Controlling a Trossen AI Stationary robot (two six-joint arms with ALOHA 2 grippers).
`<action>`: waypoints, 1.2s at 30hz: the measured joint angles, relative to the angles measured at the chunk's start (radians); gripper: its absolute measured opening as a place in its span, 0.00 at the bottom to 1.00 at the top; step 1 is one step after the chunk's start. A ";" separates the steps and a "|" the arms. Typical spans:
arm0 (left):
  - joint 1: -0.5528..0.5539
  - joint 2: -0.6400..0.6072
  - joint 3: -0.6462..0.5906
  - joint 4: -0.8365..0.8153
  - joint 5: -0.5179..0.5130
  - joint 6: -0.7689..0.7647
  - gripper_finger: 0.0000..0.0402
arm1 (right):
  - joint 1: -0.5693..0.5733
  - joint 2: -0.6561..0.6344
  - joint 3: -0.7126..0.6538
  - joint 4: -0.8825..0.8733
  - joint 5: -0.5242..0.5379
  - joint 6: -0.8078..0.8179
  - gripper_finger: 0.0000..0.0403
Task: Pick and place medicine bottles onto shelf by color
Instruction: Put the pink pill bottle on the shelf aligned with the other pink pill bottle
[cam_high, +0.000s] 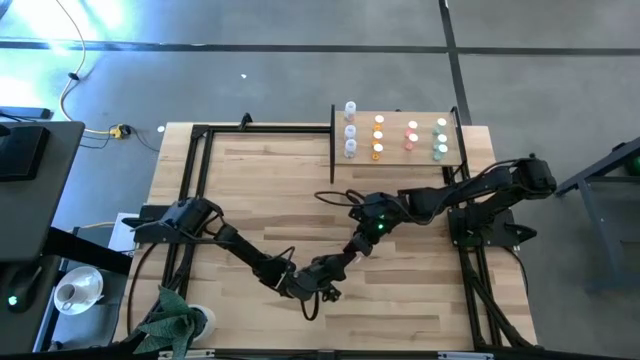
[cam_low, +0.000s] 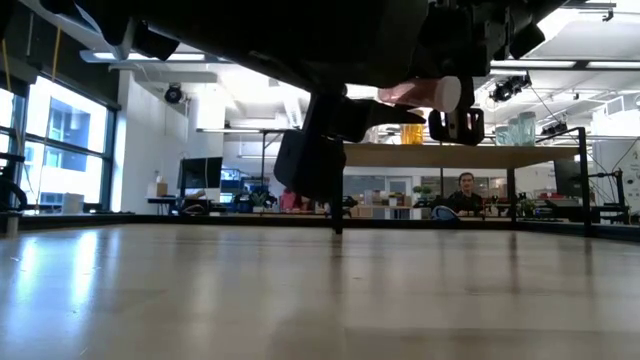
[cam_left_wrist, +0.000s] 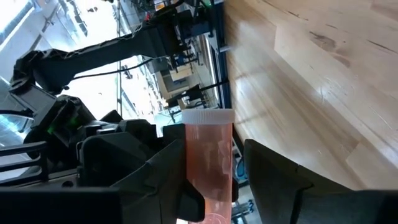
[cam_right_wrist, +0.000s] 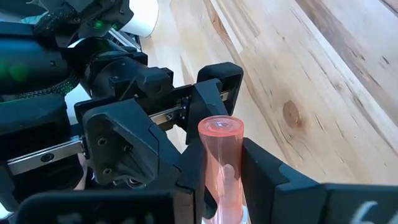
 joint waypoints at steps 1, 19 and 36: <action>0.000 0.000 0.000 0.004 -0.003 0.000 0.38 | 0.002 0.000 0.000 0.001 0.005 0.000 0.16; 0.003 0.000 0.000 0.059 -0.025 -0.001 0.21 | 0.017 -0.001 0.000 0.025 0.059 0.043 0.16; -0.011 0.000 0.000 0.064 -0.037 -0.103 0.20 | -0.011 -0.006 0.000 0.023 0.091 -0.123 0.36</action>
